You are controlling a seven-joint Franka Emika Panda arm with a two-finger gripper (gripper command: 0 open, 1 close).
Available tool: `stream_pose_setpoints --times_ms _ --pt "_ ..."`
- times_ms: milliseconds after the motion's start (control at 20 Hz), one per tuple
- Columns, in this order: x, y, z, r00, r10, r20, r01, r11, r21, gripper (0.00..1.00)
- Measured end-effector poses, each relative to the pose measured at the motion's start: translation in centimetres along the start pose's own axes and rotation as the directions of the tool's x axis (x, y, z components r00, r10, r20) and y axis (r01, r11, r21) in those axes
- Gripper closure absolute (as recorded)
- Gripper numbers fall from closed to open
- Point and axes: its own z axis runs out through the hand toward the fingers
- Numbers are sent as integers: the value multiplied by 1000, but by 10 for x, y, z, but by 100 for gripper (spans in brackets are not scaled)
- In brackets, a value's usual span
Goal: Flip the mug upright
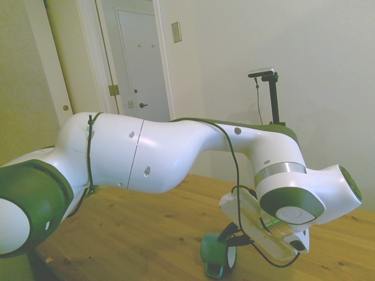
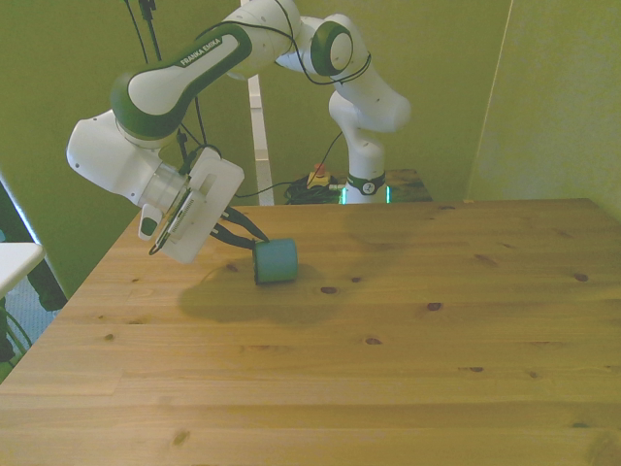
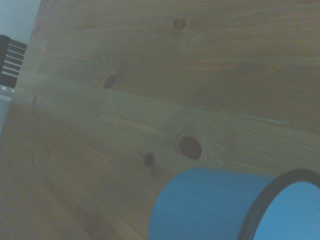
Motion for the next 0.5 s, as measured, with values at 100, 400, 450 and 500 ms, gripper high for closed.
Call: stream_pose_setpoints --times_ms 100,400,450,500 --pt "2 -3 0 1000 -5 9 5 1000 4 100" --pt "3 -16 -3 1000 -25 -7 25 1000 -9 100" --pt "4 -18 -5 999 -28 -18 28 999 -16 100" --pt "3 -21 -6 999 -33 -25 32 999 -22 100"
